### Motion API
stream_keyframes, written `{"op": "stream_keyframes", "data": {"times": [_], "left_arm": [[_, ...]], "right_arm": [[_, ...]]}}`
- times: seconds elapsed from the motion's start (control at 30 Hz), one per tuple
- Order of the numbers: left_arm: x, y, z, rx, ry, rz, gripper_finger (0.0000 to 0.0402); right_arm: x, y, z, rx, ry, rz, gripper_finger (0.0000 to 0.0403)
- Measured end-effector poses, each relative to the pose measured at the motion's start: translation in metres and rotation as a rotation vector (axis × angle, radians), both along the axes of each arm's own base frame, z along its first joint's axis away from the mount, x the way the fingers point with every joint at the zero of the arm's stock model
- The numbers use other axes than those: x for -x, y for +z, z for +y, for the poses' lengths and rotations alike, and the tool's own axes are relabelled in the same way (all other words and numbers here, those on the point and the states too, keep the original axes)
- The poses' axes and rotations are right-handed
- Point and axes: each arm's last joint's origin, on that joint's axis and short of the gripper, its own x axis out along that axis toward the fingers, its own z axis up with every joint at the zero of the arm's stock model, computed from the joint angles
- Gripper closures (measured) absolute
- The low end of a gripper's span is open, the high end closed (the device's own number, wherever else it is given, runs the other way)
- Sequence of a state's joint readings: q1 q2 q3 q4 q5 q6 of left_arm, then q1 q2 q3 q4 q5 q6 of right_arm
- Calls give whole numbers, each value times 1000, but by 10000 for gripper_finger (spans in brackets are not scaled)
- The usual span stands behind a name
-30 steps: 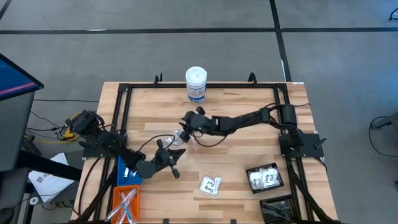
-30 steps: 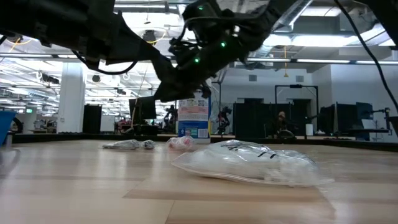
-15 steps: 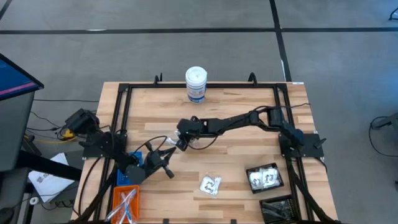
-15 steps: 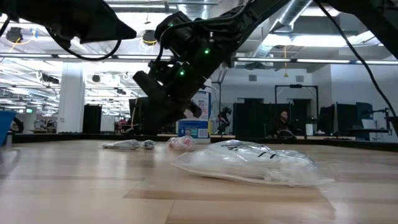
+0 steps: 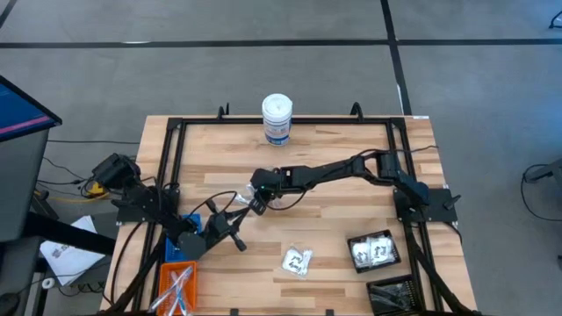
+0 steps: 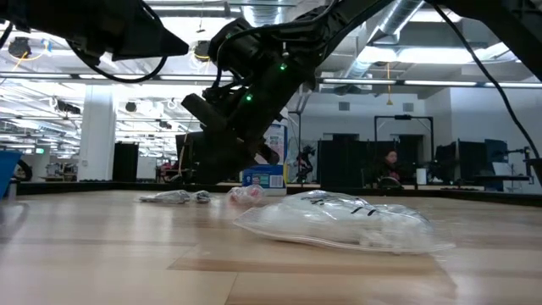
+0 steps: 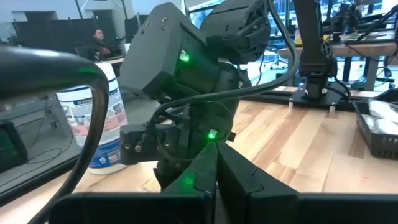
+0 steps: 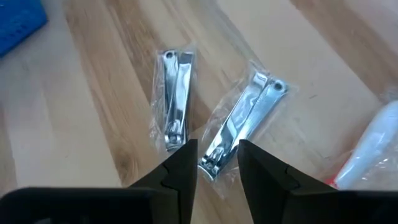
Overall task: Pick & Place Travel size toiletries
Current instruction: Put the silver nail clipper into the blue bin
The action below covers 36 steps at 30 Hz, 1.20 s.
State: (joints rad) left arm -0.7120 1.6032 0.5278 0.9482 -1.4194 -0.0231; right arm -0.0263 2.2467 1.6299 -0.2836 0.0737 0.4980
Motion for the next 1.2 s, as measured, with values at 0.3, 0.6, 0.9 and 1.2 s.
{"op": "stream_keyframes", "data": {"times": [0.3,0.6,0.9,1.2], "left_arm": [[0,0,0,3,-13,0,401],[0,0,0,0,-13,3,401],[0,0,0,0,-14,3,401],[0,0,0,1,-14,3,401]], "right_arm": [[0,0,0,23,-26,-3,244],[0,0,-1,27,-18,0,150],[-1,1,-3,52,-72,-17,143],[-2,2,7,58,-80,-30,143]]}}
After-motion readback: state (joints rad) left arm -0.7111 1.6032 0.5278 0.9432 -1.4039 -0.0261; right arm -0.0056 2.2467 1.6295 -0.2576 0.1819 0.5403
